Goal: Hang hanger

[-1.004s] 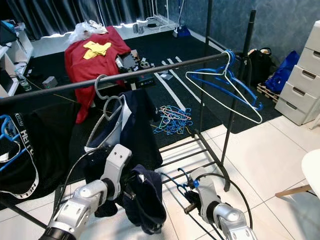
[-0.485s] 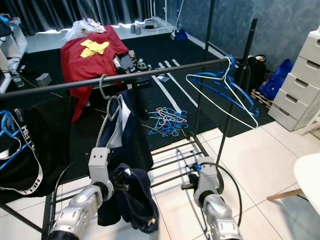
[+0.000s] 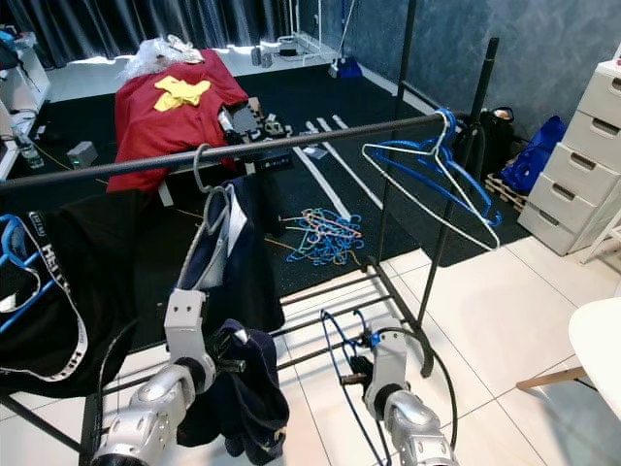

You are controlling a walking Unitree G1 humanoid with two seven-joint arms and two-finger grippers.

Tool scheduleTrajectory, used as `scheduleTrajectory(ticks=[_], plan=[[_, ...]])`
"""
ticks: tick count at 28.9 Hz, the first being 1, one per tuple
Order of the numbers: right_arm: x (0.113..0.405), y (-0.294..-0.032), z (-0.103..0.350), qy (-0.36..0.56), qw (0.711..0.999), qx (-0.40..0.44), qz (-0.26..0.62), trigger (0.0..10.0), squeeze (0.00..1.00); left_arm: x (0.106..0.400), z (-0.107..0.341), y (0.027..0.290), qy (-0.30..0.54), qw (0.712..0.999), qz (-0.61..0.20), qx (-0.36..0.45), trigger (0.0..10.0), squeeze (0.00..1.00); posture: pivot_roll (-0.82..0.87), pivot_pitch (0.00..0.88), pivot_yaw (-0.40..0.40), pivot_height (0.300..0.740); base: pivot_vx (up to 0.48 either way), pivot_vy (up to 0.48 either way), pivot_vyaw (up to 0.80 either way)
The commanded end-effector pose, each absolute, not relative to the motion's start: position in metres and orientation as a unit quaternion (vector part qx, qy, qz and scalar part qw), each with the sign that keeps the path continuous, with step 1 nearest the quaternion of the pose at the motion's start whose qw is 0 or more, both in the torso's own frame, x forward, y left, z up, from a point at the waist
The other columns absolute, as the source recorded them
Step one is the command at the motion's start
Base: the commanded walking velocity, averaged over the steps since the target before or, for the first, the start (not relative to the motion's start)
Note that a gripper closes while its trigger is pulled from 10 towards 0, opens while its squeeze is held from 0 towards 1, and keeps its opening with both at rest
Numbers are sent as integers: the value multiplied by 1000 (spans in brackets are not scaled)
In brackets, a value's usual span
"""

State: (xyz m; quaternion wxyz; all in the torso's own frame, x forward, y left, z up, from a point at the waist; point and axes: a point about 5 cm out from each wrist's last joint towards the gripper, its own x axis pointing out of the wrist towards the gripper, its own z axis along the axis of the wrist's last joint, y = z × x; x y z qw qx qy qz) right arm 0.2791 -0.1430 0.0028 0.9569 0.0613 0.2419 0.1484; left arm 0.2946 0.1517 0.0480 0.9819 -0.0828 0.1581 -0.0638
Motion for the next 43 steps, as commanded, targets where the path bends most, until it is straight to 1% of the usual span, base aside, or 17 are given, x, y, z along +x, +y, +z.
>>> scheduleTrajectory(ticks=[1, 8, 9, 13, 16, 20, 27, 36, 43], plan=[[281, -140, 3, 239, 958, 70, 145, 10000, 0, 299, 58, 157, 133, 986, -58, -82, 10000, 0, 60, 31, -14, 740, 0, 0, 0], [283, -141, 8, 225, 961, 75, 145, 10000, 0, 300, 62, 154, 132, 986, -67, -82, 10000, 0, 53, 36, -11, 740, 0, 0, 0], [285, -144, 10, 216, 962, 79, 144, 10000, 0, 301, 65, 150, 127, 986, -73, -82, 10000, 0, 64, 22, -8, 740, 0, 0, 0], [287, -147, 10, 214, 963, 86, 135, 10000, 0, 304, 70, 149, 113, 988, -66, -86, 10000, 0, 62, 28, -2, 740, 0, 0, 0], [286, -142, 10, 215, 961, 77, 154, 10000, 0, 303, 73, 149, 106, 988, -58, -95, 10000, 0, 52, 27, 4, 740, 0, 0, 0], [285, -141, 10, 216, 961, 79, 154, 10000, 0, 301, 73, 149, 107, 987, -60, -101, 10000, 0, 37, 33, 4, 740, 0, 0, 0], [284, -150, 10, 209, 965, 95, 130, 10000, 0, 300, 67, 142, 115, 985, -72, -103, 10000, 0, 22, 30, 9, 740, 0, 0, 0], [283, -152, 10, 209, 965, 93, 125, 10000, 0, 300, 66, 140, 119, 985, -74, -103, 10000, 0, 9, 39, 16, 740, 0, 0, 0], [280, -155, 6, 210, 966, 95, 120, 10000, 0, 301, 68, 139, 121, 984, -87, -96, 10000, 0, -3, 37, 39, 740, 0, 0, 0]])
